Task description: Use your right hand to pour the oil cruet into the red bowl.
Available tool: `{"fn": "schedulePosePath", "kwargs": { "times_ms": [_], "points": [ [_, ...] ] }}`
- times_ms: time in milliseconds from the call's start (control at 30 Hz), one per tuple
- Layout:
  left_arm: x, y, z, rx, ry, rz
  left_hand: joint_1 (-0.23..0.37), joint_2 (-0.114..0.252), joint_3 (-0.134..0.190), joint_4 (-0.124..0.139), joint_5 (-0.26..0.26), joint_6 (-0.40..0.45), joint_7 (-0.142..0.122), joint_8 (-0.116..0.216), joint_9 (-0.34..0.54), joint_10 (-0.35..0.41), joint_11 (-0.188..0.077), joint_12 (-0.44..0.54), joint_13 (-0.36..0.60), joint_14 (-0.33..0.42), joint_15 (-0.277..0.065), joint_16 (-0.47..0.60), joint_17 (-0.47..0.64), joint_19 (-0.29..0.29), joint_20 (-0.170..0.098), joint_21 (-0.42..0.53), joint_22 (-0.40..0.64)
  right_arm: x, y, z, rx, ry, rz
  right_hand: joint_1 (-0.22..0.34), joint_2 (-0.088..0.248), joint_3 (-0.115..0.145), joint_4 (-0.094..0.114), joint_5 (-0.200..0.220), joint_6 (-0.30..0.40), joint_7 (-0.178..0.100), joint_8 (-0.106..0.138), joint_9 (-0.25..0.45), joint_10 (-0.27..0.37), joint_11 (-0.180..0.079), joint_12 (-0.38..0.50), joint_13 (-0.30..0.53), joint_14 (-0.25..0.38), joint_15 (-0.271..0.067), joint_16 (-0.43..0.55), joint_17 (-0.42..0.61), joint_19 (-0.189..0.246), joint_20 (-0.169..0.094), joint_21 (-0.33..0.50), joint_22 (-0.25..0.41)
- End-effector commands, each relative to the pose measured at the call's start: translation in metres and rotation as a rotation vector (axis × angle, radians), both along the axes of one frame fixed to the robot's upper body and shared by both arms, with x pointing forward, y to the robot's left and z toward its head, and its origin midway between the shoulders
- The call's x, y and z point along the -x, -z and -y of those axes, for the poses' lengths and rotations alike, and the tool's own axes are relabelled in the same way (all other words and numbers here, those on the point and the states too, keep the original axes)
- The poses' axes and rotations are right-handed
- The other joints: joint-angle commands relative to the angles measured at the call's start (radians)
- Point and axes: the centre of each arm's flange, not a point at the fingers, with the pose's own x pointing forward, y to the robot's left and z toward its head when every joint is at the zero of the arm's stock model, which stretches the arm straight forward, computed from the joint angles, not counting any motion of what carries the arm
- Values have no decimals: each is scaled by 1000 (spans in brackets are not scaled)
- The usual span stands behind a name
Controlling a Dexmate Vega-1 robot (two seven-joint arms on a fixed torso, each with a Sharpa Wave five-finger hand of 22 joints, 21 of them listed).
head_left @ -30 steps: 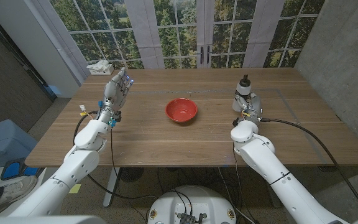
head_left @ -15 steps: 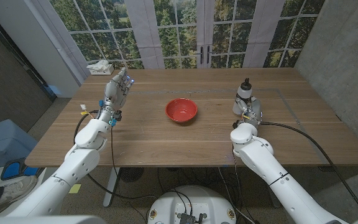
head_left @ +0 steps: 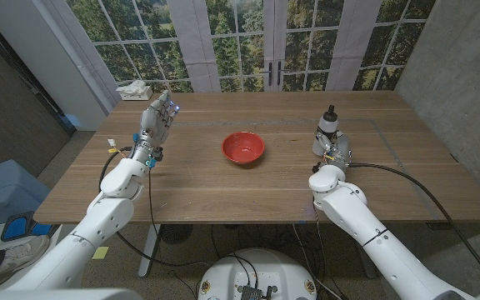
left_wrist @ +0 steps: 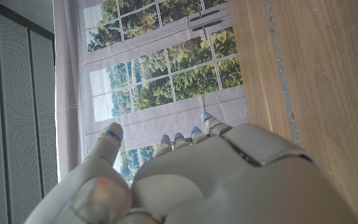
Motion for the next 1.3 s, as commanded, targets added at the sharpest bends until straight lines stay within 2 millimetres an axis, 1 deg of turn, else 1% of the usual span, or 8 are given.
{"fn": "schedulePosePath", "kwargs": {
  "times_ms": [33,200,267,400,633,1067,1200,1300],
  "points": [
    [-3,-1,0,0,5,0,-2,24,2,-10,0,1,-5,5,3,-62,-6,3,2,-79,-95,1,4,1,-41,1,2,1,0,3,46,-2,-36,-29,-25,-17,3,2,-42,4,-9,1,-27,6,1,-8,23,-2,2,2,26,-82,0,2],
    [-3,-2,0,-2,5,2,-2,24,2,-10,0,2,-5,5,3,-62,-5,3,2,-78,-95,1,4,2,-41,2,2,1,2,5,61,-4,-56,-55,-49,-29,5,5,-104,8,-15,0,-71,3,-3,-18,38,-1,3,3,37,-84,-7,1],
    [-2,-2,0,-4,4,3,-2,24,2,-11,0,2,-5,5,3,-63,-5,2,2,-78,-95,2,4,2,-40,2,2,1,4,5,63,-7,-62,-69,-64,-36,5,6,-149,-1,-19,-1,-100,6,-5,-25,42,-1,3,4,41,-83,-11,1],
    [-2,-2,1,-4,3,4,-3,25,2,-11,0,2,-5,5,3,-63,-6,2,2,-78,-95,2,4,2,-41,2,2,3,6,7,70,-5,-73,-86,-87,-48,4,12,-204,-3,-18,-3,-142,5,-4,-36,47,-1,3,4,50,-82,-18,1],
    [-1,-2,2,-5,4,6,-3,25,2,-12,0,2,-4,5,3,-63,-5,2,2,-78,-96,1,4,2,-41,2,2,6,14,11,67,5,-78,-97,-104,-57,4,19,-276,-10,-20,-4,-212,8,-7,-51,62,0,6,5,60,-85,-27,1],
    [2,-3,4,-11,6,9,-4,26,1,-15,0,2,-5,5,3,-63,-5,2,2,-78,-95,2,4,1,-41,1,2,13,29,17,19,-11,-62,-101,-111,-60,3,21,-310,1,-15,-5,-241,10,-4,-61,59,1,4,5,57,-82,-34,2],
    [3,-2,5,-9,6,11,-4,26,1,-15,0,2,-5,5,3,-63,-6,3,2,-77,-95,2,3,1,-40,1,2,17,30,19,8,-35,-25,-137,-122,-76,18,18,-317,13,-8,-5,-243,16,4,-67,52,2,1,5,58,-71,-38,3],
    [5,-2,5,-11,4,12,-4,26,1,-16,0,2,-5,5,3,-62,-5,3,2,-77,-94,2,4,1,-40,1,2,19,31,21,-6,-77,18,-204,-121,-96,48,12,-319,36,1,-5,-243,37,11,-75,24,5,-12,0,51,-45,-47,2]
  ]
}}
